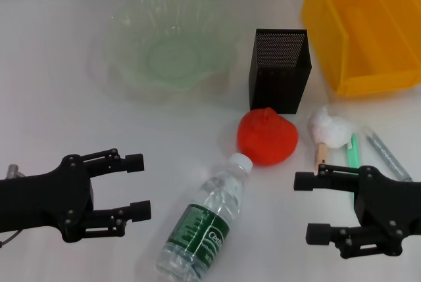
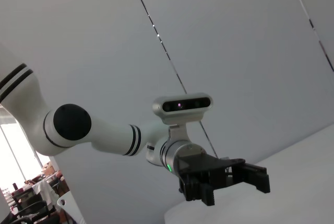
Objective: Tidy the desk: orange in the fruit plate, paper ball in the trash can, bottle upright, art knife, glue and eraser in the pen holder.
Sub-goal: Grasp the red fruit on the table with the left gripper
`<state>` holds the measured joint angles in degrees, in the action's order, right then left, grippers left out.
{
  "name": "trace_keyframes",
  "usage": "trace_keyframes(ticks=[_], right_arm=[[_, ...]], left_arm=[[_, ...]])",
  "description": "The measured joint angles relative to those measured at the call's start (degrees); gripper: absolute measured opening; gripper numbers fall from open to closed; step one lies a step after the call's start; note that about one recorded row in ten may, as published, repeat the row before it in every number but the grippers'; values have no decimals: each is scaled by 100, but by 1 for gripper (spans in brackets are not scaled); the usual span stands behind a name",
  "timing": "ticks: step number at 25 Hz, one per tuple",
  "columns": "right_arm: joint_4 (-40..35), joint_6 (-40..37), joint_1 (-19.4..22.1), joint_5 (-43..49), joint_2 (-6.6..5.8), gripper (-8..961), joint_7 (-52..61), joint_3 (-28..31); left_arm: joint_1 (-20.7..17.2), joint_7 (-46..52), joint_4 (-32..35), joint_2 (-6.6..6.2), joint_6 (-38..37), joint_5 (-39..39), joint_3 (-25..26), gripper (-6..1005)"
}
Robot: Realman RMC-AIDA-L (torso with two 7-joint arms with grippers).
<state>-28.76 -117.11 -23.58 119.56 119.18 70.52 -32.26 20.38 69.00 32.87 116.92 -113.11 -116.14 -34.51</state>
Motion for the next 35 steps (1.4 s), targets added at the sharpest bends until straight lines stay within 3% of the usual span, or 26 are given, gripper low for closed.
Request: trace_keyframes(ticks=[35], right_arm=[[-9, 30, 13, -56, -7, 817, -66, 1]], left_arm=[[17, 327, 44, -9, -31, 10, 42, 774]])
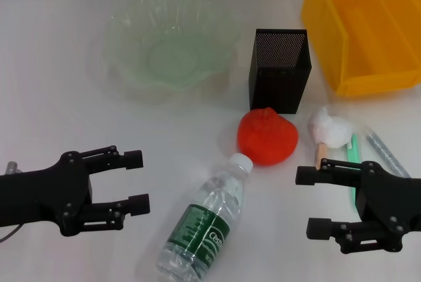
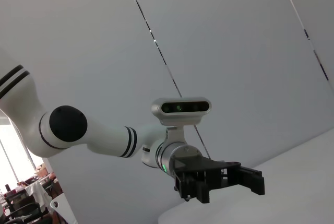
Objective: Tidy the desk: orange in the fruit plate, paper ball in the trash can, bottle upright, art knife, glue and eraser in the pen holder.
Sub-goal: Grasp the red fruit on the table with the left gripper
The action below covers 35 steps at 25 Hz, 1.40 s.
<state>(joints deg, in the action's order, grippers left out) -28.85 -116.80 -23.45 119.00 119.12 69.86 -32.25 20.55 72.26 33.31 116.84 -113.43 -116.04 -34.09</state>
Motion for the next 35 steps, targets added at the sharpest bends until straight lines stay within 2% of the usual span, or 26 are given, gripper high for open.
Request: trace_keyframes(ticks=[19, 24, 27, 30, 31, 35], right_arm=[[-11, 22, 51, -61, -24, 816, -245, 189], [-20, 123, 181, -62, -69, 816, -249, 492], [-27, 246, 349, -62, -144, 816, -259, 793], [-28, 392, 578, -55, -245, 816, -264, 981], [-28, 392, 578, -55, -245, 816, -264, 981], [-47, 559, 868, -40, -298, 816, -264, 1175]], left_arm=[[290, 257, 59, 100, 12, 2, -39, 754], [422, 393, 162, 123, 24, 22, -14, 749], [579, 497, 231, 150, 30, 32, 11, 746], [985, 771, 239, 164, 172, 19, -38, 743], [985, 771, 239, 164, 172, 19, -38, 742], [1555, 1299, 229, 179, 751, -21, -551, 738]])
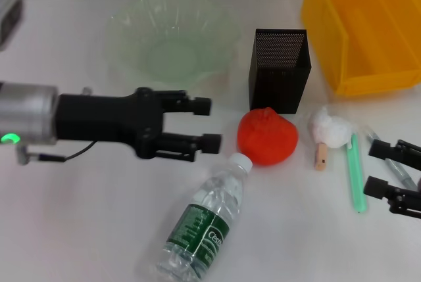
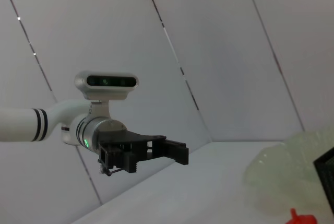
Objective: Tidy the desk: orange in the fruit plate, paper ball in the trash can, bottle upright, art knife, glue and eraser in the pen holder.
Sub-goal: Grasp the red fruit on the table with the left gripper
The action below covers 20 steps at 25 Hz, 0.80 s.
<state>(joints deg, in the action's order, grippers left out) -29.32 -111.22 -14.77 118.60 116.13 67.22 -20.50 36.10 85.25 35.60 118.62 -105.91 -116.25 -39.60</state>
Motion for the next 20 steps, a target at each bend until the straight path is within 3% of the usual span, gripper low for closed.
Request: trace_keyframes(ticks=[6, 9, 15, 20], right_arm=[[-16, 76, 292, 15, -44, 816, -55, 437], [-18, 83, 421, 8, -46, 816, -60, 570], [20, 93, 485, -2, 26, 816, -68, 691], [32, 99, 488, 17, 85, 816, -69, 695]], left_arm=[[656, 1071, 14, 6, 1895, -4, -1683, 732], [834, 1378, 44, 29, 2489, 9, -2403, 729], [917, 1531, 131, 55, 3200, 242, -3314, 723], [869, 1463, 146, 56, 3712, 696, -3750, 717]])
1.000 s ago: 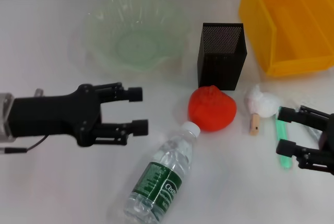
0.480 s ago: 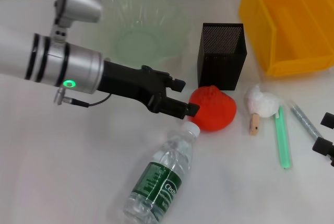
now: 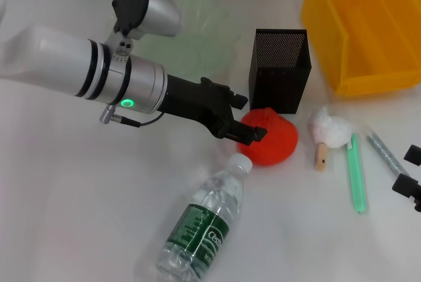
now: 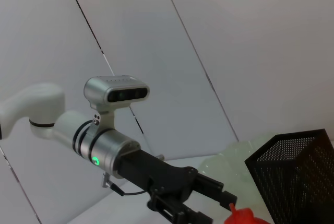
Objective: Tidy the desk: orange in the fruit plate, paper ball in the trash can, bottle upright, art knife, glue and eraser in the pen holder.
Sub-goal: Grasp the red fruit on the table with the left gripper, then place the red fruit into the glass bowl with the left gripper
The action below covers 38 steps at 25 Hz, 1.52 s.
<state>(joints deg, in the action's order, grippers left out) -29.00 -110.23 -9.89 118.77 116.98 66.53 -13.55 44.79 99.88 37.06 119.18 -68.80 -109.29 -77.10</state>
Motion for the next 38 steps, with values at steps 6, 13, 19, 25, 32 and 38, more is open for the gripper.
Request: trace_keyframes(ticks=[6, 13, 19, 25, 32, 38], right_arm=[[6, -13, 29, 6, 39, 815, 0, 2], [9, 11, 62, 6, 89, 815, 0, 3], [8, 13, 66, 6, 109, 815, 0, 2], [8, 13, 66, 6, 115, 815, -1, -2], [8, 12, 68, 12, 114, 815, -6, 3], [16, 10, 66, 15, 114, 815, -8, -7]], left_arm=[[-61, -2, 4, 1, 580, 354, -779, 711], [-114, -12, 53, 0, 848, 563, -1155, 704], [-127, -16, 83, 0, 1057, 680, -1562, 563], [-355, -154, 287, 0, 1164, 1049, -1686, 408], [-819, -401, 887, -35, 726, 1218, -1532, 195], [-1001, -401, 1159, -51, 391, 1293, -1288, 122]])
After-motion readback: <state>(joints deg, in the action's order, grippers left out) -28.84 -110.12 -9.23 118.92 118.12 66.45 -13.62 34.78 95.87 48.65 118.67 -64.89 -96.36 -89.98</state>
